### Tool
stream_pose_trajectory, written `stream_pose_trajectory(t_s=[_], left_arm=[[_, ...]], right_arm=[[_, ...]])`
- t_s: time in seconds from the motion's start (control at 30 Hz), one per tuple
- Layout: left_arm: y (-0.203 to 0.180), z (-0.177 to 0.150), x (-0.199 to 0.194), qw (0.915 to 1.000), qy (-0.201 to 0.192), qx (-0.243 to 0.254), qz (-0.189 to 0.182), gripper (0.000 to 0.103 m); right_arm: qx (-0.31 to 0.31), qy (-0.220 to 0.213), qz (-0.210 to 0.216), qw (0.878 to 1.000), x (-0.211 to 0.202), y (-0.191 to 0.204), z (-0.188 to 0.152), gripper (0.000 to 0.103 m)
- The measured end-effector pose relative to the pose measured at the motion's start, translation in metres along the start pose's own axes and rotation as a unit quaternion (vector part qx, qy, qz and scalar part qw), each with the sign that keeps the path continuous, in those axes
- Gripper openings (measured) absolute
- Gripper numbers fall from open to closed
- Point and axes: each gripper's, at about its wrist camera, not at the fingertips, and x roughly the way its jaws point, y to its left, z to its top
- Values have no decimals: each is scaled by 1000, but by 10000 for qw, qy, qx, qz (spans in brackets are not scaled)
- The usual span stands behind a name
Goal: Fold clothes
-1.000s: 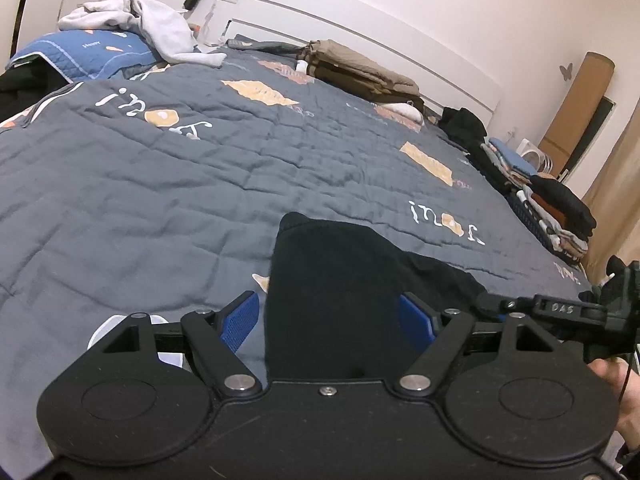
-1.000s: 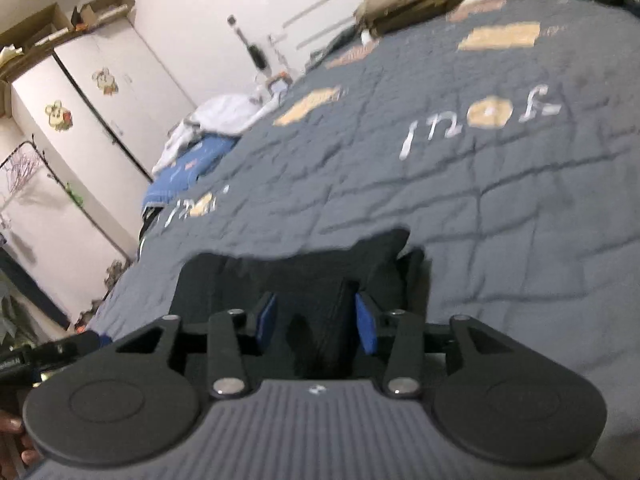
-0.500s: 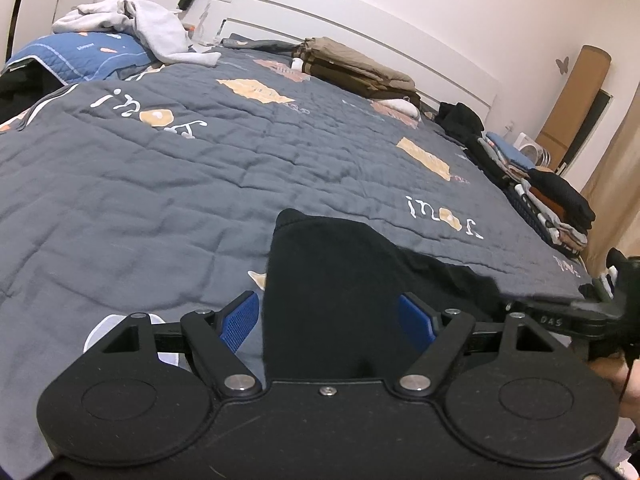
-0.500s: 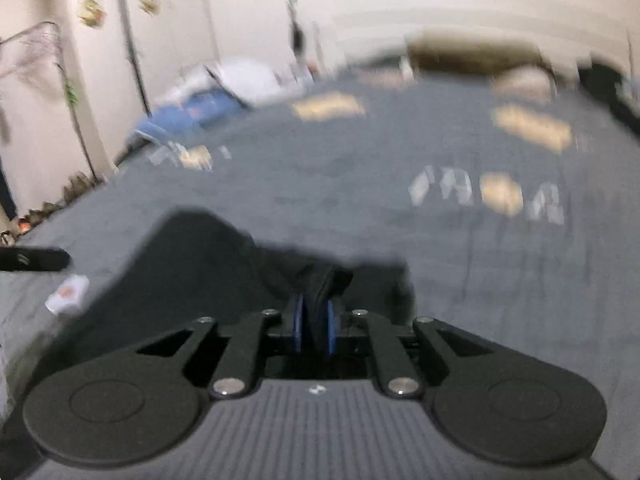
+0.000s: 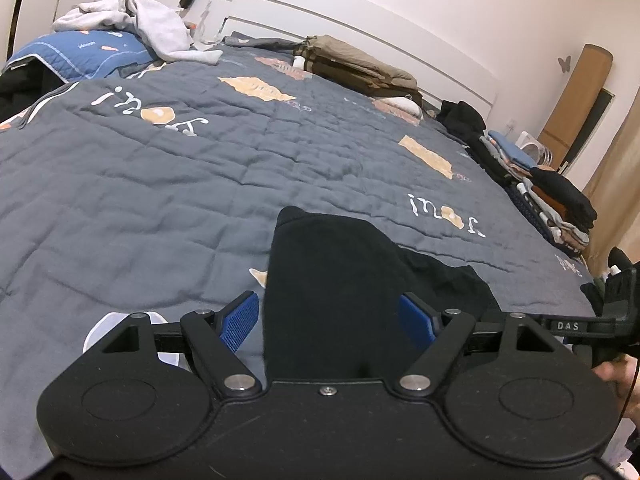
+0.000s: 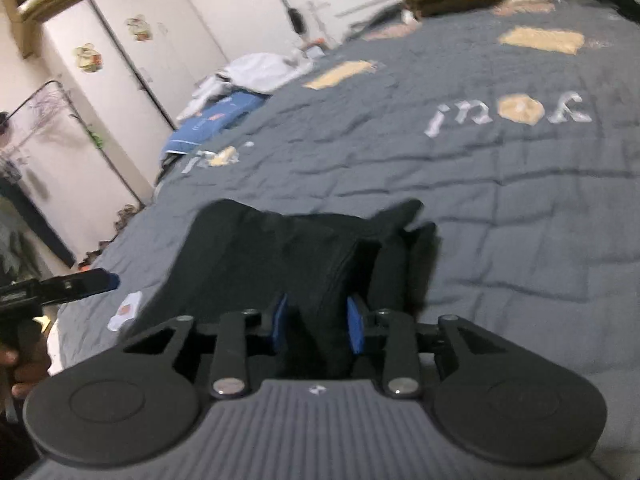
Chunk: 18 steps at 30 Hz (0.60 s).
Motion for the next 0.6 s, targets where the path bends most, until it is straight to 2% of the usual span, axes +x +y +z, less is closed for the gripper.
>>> stream_pose_trajectory(t_s=[0.07,0.2,0.27,0.33,0.43,0.5,0.6], left_arm=[[-1,0,-1,10000,-17,13,-13,76],[-1,0,-1,10000,-22,22,-21,76],[-1,0,0,10000,1,38,-17,76],[-1,-1,0,10000,10,53,-7,76],[-1,0,1,10000,21,47,11,78],[-1,1,3,10000,26,91,-7,80],[0,4,12,9996,113,227,-111,80]], right_arm=[[50,-129,-36,9999,-9,-1,6,7],[-781,-689,-410,9937,-29,25,15,5],[-1205,-673,-678,9881,-26,35,14,5],[-1173,-462,-841,9884,-17,31,11,5],[-975,-364,-1059,9889,-14,19,9,8],[-806,-522,-960,9907,-21,16,13,9],[-391,-927,-452,9939,-31,11,20,14]])
